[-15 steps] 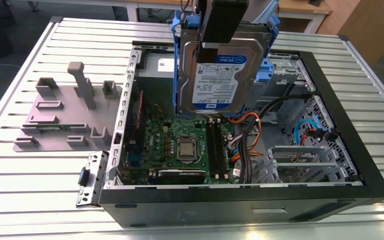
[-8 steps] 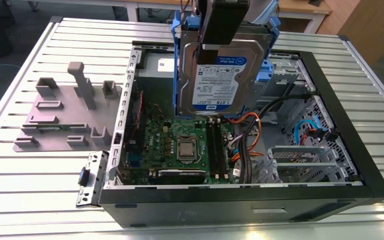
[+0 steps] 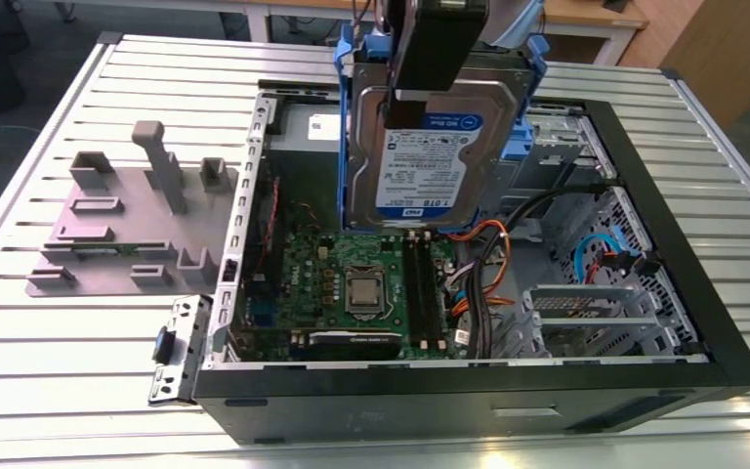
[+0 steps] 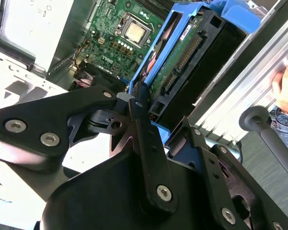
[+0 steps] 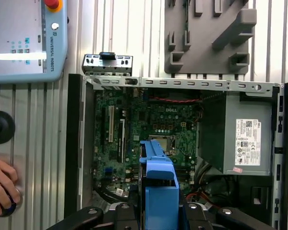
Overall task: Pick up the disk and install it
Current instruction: 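Pick up the disk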
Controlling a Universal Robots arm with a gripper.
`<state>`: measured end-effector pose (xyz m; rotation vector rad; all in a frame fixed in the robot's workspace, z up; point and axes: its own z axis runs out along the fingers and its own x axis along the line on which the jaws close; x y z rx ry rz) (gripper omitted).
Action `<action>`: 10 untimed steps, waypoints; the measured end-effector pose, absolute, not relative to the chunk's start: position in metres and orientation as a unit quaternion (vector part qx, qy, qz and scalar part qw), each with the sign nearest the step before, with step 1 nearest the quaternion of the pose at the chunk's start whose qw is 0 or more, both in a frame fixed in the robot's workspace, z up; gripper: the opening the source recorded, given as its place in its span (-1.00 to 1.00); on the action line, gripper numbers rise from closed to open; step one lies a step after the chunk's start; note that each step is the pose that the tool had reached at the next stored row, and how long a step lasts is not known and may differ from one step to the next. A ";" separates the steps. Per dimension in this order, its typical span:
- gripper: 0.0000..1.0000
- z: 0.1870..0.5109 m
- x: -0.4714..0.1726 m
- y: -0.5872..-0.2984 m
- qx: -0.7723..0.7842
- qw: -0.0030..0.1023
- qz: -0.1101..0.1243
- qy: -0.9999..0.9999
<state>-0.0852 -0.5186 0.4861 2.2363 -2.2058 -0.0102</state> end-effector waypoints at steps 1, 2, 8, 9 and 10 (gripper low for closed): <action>-0.27 0.486 -0.085 -0.519 0.712 0.000 -0.003 -0.702; -0.27 0.486 -0.085 -0.519 0.712 0.000 -0.003 -0.702; -0.27 0.486 -0.085 -0.521 0.712 0.000 -0.003 -0.702; -0.27 0.486 -0.085 -0.522 0.712 0.000 -0.003 -0.702; -0.27 0.486 -0.085 -0.522 0.712 0.000 -0.003 -0.702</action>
